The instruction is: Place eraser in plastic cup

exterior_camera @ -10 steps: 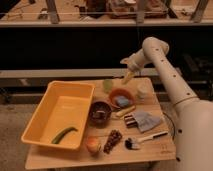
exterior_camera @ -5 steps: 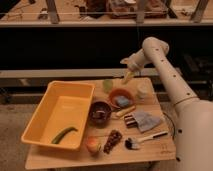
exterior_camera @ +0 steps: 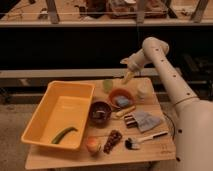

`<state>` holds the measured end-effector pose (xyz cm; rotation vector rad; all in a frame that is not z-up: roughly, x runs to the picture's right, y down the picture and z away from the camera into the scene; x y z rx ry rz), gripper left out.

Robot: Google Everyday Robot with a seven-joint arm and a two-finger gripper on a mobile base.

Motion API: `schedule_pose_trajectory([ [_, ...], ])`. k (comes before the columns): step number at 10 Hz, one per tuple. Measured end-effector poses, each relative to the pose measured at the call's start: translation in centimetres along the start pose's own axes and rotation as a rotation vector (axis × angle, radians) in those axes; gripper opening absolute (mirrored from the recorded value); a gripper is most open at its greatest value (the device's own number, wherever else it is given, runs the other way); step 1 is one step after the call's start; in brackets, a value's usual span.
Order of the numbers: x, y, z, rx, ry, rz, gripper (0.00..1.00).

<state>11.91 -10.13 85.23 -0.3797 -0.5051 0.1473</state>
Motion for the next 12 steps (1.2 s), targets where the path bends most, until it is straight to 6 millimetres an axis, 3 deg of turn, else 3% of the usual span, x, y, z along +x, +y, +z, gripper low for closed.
schedule_pose_trajectory([
  [12, 0.01, 0.36, -0.40, -0.010, 0.008, -0.030, 0.80],
])
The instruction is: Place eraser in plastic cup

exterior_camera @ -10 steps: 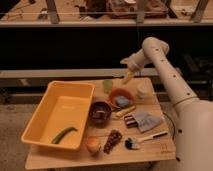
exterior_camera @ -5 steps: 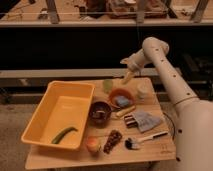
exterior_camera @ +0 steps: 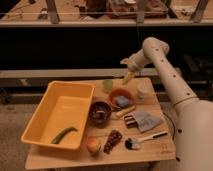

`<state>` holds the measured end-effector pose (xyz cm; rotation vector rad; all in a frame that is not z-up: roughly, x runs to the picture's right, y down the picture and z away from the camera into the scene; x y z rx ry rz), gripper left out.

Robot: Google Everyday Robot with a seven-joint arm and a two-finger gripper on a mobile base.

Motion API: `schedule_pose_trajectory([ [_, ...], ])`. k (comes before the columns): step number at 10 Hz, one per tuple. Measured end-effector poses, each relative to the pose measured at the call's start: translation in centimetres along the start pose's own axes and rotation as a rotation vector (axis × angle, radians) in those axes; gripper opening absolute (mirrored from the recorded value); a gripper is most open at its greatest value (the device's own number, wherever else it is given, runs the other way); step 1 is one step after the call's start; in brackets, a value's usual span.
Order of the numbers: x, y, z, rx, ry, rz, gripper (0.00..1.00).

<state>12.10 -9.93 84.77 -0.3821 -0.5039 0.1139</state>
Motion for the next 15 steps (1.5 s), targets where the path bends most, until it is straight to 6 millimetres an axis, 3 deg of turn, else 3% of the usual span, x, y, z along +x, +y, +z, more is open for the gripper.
schedule_pose_trajectory([
  [4, 0.7, 5.7, -3.1, -0.016, 0.048, -0.092, 0.80],
  [6, 2.6, 9.4, -5.7, -0.022, 0.083, -0.116, 0.80],
  [7, 2.9, 10.3, -6.3, -0.025, 0.095, -0.125, 0.80],
  [12, 2.7, 10.8, -6.1, -0.045, 0.127, -0.144, 0.80],
  [15, 3.2, 13.5, -3.4, -0.116, 0.177, -0.162, 0.80],
])
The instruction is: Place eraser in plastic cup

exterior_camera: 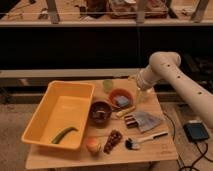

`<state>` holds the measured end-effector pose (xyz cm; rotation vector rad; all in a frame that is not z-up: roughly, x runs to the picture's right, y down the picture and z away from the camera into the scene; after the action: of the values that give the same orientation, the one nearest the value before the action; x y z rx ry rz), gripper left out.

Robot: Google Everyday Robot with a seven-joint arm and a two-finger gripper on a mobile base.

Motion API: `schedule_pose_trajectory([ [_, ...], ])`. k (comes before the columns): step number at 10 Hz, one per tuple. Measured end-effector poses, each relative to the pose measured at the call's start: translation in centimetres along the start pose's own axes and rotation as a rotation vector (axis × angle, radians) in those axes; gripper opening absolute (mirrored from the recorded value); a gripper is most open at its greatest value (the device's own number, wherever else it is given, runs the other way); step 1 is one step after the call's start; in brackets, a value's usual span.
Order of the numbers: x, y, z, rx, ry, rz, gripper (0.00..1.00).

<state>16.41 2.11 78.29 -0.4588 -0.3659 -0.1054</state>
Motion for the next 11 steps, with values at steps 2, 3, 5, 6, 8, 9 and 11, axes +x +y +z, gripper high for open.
schedule_pose_trajectory([
  [2, 0.0, 2.2, 1.1, -0.034, 0.016, -0.001, 0.80],
  [3, -0.2, 3.1, 1.6, -0.048, 0.015, -0.004, 0.80],
  [5, -0.7, 5.0, 2.2, -0.063, 0.017, -0.007, 0.80],
  [6, -0.7, 5.5, 2.2, -0.062, 0.024, -0.004, 0.80],
  [8, -0.9, 6.7, 2.8, -0.067, 0.038, 0.010, 0.80],
  [9, -0.8, 7.3, 3.3, -0.071, 0.039, 0.022, 0.80],
  [11, -0.6, 8.5, 4.1, -0.081, 0.035, 0.033, 0.80],
])
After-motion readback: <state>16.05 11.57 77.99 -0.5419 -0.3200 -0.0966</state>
